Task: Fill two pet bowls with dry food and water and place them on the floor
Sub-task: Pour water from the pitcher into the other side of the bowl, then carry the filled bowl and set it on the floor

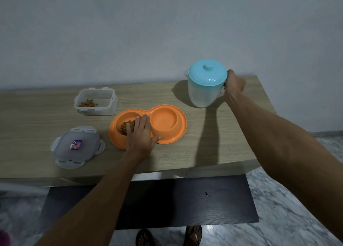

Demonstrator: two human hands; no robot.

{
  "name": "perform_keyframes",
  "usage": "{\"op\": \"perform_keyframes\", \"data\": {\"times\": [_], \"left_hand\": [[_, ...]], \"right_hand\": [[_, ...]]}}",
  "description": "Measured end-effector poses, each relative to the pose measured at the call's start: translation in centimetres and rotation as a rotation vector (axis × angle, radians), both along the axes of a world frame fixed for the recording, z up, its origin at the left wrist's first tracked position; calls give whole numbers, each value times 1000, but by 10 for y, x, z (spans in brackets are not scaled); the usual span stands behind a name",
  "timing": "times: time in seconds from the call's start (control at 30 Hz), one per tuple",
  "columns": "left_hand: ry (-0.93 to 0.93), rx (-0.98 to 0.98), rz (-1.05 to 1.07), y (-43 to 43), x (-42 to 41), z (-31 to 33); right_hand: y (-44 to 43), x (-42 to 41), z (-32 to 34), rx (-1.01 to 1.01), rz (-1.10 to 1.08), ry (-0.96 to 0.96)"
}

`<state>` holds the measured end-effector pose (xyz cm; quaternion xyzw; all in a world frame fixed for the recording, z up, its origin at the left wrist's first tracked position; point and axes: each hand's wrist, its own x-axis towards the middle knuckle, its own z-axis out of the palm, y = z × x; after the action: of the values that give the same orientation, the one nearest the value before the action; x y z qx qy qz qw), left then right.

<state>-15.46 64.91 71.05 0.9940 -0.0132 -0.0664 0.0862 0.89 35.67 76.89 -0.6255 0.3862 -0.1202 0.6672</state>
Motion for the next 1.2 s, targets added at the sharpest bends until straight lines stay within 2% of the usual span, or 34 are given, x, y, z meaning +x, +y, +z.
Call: {"op": "perform_keyframes", "data": {"times": [0.2,0.47,0.67,0.77,0.9,1.2], "left_hand": [[15,10,2,-1,-1,2],[-29,-53,36,1,-6,11],[-199,-199,268,41,-8,15],[-146,-312,426,70,-5,11],[14,-488,600,101,6,1],[132,-699,663,116,29,-12]], "right_hand": [[-2,-11,-2,-11,-11,11],[17,-72,-21,-86,-68,199],[77,-119,-43,-346,180,297],[108,-129,-51,-463,298,316],[136,-127,-53,-535,376,317],[145,-121,-56,-463,436,339]]}}
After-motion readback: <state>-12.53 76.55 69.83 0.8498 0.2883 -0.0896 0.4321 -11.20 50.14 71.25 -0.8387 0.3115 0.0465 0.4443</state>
